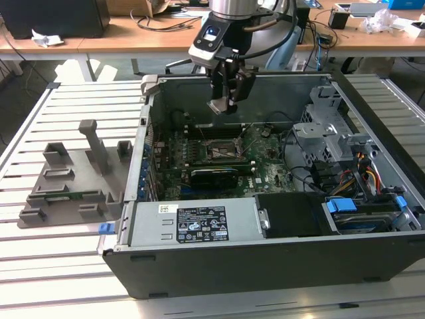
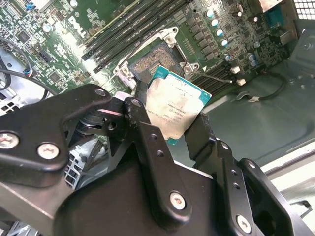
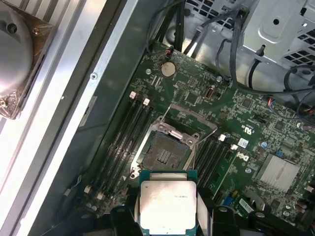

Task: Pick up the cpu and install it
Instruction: 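Place the cpu into insertion slot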

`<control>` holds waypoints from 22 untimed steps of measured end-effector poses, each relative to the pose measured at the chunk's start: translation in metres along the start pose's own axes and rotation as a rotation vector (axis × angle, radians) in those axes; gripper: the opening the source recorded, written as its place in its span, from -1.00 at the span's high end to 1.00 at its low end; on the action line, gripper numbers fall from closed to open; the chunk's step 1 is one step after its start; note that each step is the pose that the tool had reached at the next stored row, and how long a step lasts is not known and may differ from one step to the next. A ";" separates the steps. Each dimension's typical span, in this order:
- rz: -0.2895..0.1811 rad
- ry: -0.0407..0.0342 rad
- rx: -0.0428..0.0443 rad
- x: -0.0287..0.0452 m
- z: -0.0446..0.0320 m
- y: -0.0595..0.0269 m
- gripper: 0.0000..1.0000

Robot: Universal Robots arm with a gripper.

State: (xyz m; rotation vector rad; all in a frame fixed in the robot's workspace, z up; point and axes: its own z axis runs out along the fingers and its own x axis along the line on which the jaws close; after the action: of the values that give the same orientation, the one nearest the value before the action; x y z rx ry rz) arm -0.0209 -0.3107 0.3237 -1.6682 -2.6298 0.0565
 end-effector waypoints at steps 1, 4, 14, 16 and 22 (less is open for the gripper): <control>0.006 0.0003 0.0000 0.0000 0.0000 0.0000 -0.09; 0.024 0.0011 -0.0001 0.0000 0.0000 0.0000 -0.09; 0.067 0.0029 -0.0002 0.0000 0.0000 0.0000 -0.09; 0.080 0.0035 -0.0002 0.0000 0.0000 0.0000 -0.09; 0.117 0.0052 -0.0003 0.0000 0.0000 0.0000 -0.09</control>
State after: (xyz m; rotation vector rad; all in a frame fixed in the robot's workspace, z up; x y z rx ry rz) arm -0.0209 -0.3107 0.3237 -1.8179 -2.5261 0.0541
